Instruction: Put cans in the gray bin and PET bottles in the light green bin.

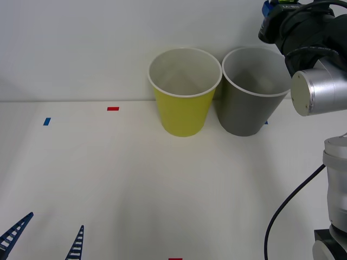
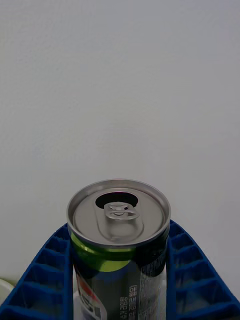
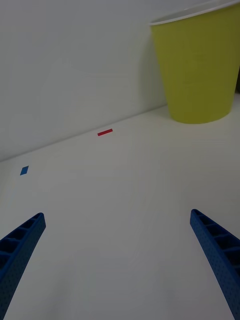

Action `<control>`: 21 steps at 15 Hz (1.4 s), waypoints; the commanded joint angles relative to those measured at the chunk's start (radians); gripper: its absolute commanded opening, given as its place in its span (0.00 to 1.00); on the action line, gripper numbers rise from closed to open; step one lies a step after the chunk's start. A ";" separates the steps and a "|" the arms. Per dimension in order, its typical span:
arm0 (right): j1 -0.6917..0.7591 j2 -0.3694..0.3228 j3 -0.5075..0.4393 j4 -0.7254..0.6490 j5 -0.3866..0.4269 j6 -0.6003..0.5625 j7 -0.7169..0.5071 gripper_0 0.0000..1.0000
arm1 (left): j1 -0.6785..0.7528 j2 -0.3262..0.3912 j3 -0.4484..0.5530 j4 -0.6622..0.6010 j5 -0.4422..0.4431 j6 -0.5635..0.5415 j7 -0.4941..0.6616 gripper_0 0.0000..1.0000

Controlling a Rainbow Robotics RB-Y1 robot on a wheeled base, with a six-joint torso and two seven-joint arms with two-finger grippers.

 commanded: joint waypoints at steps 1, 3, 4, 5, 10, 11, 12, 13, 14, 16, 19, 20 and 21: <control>-0.001 0.002 0.002 -0.005 0.002 -0.001 0.005 1.00 | 0.000 0.000 0.000 0.000 0.000 0.000 0.000 1.00; 0.000 0.003 0.002 -0.015 0.002 0.001 0.011 1.00 | 0.000 0.000 0.000 0.000 0.000 0.000 0.000 1.00; 0.000 0.003 0.002 -0.016 0.002 -0.001 0.014 1.00 | 0.000 0.000 0.000 0.000 0.000 0.000 0.000 1.00; 0.000 0.003 0.002 -0.016 0.002 -0.001 0.014 1.00 | 0.000 0.000 0.000 0.000 0.000 0.000 0.000 1.00; 0.000 0.005 0.000 -0.024 0.003 0.001 0.016 1.00 | 0.000 0.000 0.000 0.000 0.000 0.000 0.000 1.00; 0.000 0.005 -0.001 -0.024 0.003 0.001 0.016 1.00 | 0.000 0.000 0.000 0.000 0.000 0.000 0.000 1.00; 0.000 0.003 -0.001 -0.025 0.003 0.001 0.016 1.00 | 0.000 0.000 0.000 0.000 0.000 0.000 0.000 1.00; 0.002 0.005 -0.003 -0.041 0.008 0.006 0.016 1.00 | 0.000 0.000 0.000 0.000 0.000 0.000 0.000 1.00; 0.009 0.005 -0.006 -0.065 0.009 0.029 0.019 1.00 | 0.000 0.000 0.000 0.000 0.000 0.000 0.000 1.00; 0.066 0.009 -0.004 -0.142 0.009 0.042 0.026 1.00 | 0.000 0.000 0.000 0.000 0.000 0.000 0.000 1.00; 0.213 0.008 0.025 -0.295 0.008 0.042 0.028 1.00 | 0.000 0.000 0.000 0.000 0.000 0.000 0.000 1.00; 0.253 0.003 0.031 -0.338 0.005 0.042 0.025 1.00 | 0.000 0.000 0.000 0.000 0.000 0.000 0.000 1.00; 0.313 0.000 0.043 -0.403 -0.001 0.042 0.020 1.00 | 0.000 0.000 0.000 0.000 0.000 0.000 0.000 1.00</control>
